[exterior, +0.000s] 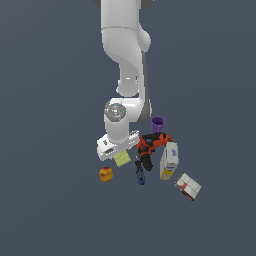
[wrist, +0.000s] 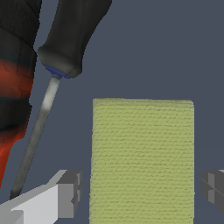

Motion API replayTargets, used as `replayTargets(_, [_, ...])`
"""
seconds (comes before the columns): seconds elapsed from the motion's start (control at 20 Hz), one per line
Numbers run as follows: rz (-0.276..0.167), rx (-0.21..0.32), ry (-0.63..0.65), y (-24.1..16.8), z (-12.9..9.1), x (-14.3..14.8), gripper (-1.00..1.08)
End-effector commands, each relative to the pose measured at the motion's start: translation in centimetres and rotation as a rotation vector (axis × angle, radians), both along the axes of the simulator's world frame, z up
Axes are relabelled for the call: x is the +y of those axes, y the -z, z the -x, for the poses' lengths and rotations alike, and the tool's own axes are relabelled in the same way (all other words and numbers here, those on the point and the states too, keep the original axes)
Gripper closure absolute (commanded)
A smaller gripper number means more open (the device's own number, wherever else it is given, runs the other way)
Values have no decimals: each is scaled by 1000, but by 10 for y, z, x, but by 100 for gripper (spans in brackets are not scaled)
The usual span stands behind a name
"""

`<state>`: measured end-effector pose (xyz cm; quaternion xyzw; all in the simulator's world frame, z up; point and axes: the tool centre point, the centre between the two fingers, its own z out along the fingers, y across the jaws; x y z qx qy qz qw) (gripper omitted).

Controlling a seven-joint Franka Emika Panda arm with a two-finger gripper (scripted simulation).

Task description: Pick up a designated object from a clutter of objects.

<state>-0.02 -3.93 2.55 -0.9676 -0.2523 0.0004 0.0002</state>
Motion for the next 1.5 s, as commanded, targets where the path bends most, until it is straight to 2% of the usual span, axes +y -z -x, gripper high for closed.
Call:
replayTargets(0.0, [0,-1,0,9,0,0,-92])
replayTargets(0.25, [0,-1,-1,16,-1,0,-92])
replayTargets(0.3, [0,-1,-1,16,-1,0,108])
replayTargets(0.95, [1,-2,0,13,0,0,108])
replayTargets(1.45, [1,-2,0,-18,14,26,108])
